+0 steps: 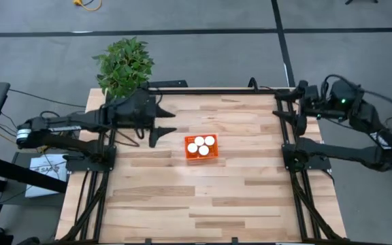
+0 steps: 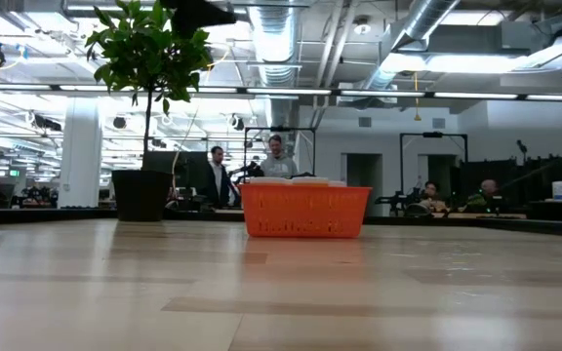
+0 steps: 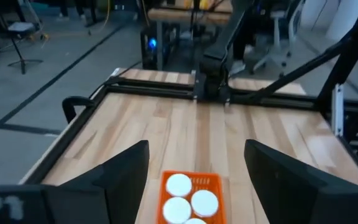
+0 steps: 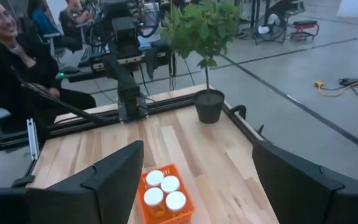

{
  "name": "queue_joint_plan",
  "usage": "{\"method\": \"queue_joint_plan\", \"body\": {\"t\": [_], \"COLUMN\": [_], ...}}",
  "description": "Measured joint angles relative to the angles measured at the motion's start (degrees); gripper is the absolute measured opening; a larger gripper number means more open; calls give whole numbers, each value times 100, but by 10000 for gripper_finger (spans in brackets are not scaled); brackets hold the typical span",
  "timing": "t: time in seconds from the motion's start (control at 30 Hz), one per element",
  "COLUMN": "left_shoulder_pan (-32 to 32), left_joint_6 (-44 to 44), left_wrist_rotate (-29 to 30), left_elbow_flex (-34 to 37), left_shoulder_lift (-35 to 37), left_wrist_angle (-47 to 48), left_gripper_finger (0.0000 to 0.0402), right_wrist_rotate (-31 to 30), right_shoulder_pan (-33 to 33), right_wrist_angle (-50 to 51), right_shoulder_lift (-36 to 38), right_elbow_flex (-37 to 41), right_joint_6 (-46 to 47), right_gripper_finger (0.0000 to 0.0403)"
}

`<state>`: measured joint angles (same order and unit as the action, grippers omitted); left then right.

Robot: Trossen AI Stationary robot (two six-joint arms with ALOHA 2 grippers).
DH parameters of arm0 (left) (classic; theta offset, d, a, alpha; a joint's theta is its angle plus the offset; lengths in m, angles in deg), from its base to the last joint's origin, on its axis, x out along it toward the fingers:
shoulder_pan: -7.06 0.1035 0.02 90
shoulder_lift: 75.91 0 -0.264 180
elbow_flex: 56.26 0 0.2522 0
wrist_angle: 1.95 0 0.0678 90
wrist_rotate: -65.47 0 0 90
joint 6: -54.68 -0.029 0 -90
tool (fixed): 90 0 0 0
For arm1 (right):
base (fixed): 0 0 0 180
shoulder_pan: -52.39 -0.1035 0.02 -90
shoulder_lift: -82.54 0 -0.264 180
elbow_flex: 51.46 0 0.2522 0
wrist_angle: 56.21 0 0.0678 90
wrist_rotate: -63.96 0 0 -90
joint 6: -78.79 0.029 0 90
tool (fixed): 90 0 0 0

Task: Pick and place pill bottles into a basket
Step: Return to Home Position

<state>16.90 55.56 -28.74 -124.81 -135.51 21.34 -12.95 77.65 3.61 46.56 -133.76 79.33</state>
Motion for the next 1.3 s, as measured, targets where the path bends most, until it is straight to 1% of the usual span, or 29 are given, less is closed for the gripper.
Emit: {"method": "queue_joint_plan", "body": {"t": [0.17, 0.3, 0.4, 0.5, 0.73, 0.8, 0.87, 0.97, 1.17, 1.3], "left_shoulder_pan": [-4, 2, 0, 0, 0, 0, -5, -60, -223, -318], "left_joint_6": [401, 715, 943, 1189, 1656, 1815, 1948, 2037, 1972, 1973], "left_wrist_rotate": [55, 81, 84, 195, 371, 409, 406, 404, 662, 985], "left_elbow_flex": [1450, 2424, 2924, 3348, 4289, 4538, 4773, 5030, 5262, 5419], "left_shoulder_lift": [597, 791, 846, 863, 864, 870, 868, 867, 868, 861], "left_wrist_angle": [-1459, -2634, -3332, -3823, -5181, -5592, -5807, -6101, -6174, -6189], "left_gripper_finger": [253, 253, 253, 253, 253, 253, 253, 253, 253, 253], "right_wrist_rotate": [-128, -322, -313, -315, -423, -401, -397, -345, -120, -297], "right_shoulder_pan": [0, 2, -2, -4, -2, -4, -47, -86, -371, -636], "right_wrist_angle": [-580, -1078, -1468, -1707, -1849, -1866, -1880, -2192, -2547, -2804], "right_shoulder_lift": [796, 1470, 1989, 2458, 3520, 3577, 3535, 3452, 3493, 3494], "right_elbow_flex": [1206, 2141, 2740, 3250, 4212, 4377, 4420, 4494, 4850, 5164], "right_joint_6": [209, 402, 402, 444, 789, 860, 895, 1053, 1163, 1354], "right_gripper_finger": [296, 296, 296, 296, 296, 296, 296, 296, 296, 296]}}
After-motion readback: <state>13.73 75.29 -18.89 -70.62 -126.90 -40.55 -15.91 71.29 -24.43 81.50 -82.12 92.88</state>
